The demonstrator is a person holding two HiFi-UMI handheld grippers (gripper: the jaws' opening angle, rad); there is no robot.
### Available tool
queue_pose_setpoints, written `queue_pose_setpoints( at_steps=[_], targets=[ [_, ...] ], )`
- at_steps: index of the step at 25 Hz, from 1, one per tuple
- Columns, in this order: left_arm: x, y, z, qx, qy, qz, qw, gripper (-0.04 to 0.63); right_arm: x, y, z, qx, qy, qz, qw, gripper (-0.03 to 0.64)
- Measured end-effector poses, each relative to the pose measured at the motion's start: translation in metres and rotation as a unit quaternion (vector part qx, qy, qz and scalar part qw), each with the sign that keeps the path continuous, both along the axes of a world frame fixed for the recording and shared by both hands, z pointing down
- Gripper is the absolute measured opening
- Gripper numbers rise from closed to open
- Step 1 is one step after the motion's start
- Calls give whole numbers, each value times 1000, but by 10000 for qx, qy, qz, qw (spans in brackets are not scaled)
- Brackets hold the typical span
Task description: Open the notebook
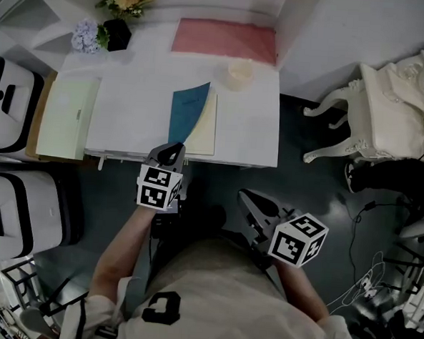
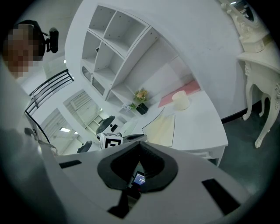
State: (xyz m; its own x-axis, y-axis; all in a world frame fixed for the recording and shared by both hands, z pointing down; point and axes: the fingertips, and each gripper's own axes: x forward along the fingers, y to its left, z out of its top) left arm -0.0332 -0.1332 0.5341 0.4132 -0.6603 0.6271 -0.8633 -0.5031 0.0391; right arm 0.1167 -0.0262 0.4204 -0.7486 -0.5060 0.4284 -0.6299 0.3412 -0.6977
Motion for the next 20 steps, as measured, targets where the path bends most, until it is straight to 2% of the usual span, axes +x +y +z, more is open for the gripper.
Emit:
queue_pose_setpoints(
  at_steps=[4, 20],
  targets=[
    [-11, -3, -6, -135, 473, -419, 9979, 25, 1, 0, 0, -17, -1, 5, 10000, 14],
    [-40, -4, -15, -62, 694, -1046, 9921, 20, 0, 4, -1, 25, -3, -127, 9999, 14]
  ],
)
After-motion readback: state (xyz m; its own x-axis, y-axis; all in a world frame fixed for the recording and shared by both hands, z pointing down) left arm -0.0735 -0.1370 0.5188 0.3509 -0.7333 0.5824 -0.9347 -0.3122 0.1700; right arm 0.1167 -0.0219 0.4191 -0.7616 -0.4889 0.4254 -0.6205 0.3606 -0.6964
